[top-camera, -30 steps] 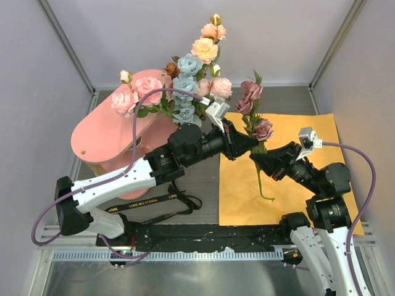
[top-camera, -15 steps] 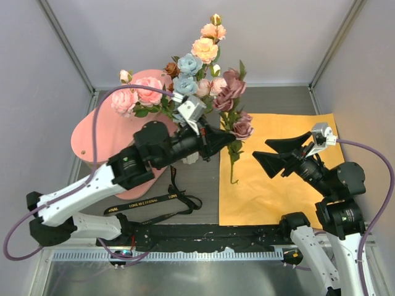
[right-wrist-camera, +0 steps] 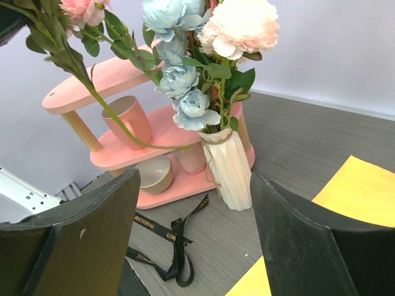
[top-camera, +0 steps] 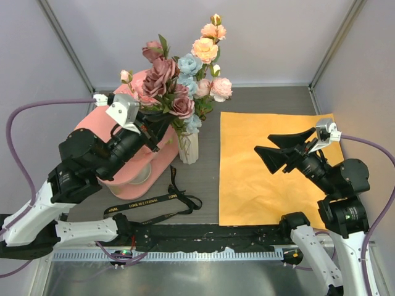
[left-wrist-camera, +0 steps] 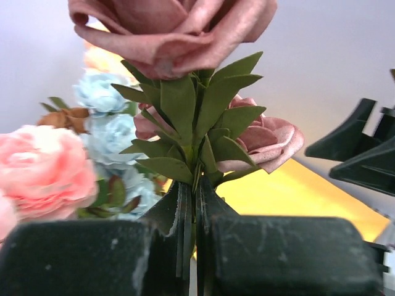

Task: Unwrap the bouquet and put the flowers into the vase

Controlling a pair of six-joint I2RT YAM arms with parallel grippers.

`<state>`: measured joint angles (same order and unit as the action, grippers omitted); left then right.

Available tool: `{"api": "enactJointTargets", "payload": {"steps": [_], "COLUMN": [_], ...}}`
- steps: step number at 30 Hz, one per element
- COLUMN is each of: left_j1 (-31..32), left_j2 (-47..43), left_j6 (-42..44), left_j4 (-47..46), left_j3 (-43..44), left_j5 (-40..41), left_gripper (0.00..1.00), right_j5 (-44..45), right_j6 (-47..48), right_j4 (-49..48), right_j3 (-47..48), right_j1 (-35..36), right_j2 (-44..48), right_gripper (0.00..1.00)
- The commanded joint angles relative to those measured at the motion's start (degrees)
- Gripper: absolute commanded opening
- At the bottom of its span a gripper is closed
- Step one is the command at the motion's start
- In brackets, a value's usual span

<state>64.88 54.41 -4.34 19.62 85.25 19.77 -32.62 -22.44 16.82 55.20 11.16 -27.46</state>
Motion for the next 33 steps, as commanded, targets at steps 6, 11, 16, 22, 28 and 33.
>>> {"api": "enactJointTargets", "payload": {"steps": [6,11,16,22,28,33], "left_j1": [0.24,0.24,0.24,0.24,0.16,0.16], "left_j2": [3.41,5.96,9.13,9.84,10.1,10.98], "left_j6": [15.23,13.66,7.95,3.21,1.97,1.53], "left_j4": [-5.2,-6.08,-0.56,2.89,1.39,-0.37], "left_j3": [4.21,6.59,13.07,16.35,16.26,16.08], "left_j5": [9.05,10.11,13.62,14.33,16.09,16.97], "left_gripper": [0.0,0.0,0.0,0.0,0.0,0.0], "right_j5": [3.35,3.7,3.97,4.06,3.97,4.06], "right_j6": [-0.59,-0.59,-0.42,-0.06,-0.5,-0.5], "right_j4": [-0.82,-0.82,-0.82,-0.73,-1.0,-0.74], "right_j3": [-0.88,-1.06,-1.32,-1.85,-2.2,-2.38], "right_j1": [0.27,0.18,0.27,0.27,0.27,0.27], "right_j2": [1.1,1.36,1.71,1.97,2.33,2.59], "right_gripper": [0.78,0.79,0.79,0.79,0.79,0.79]}}
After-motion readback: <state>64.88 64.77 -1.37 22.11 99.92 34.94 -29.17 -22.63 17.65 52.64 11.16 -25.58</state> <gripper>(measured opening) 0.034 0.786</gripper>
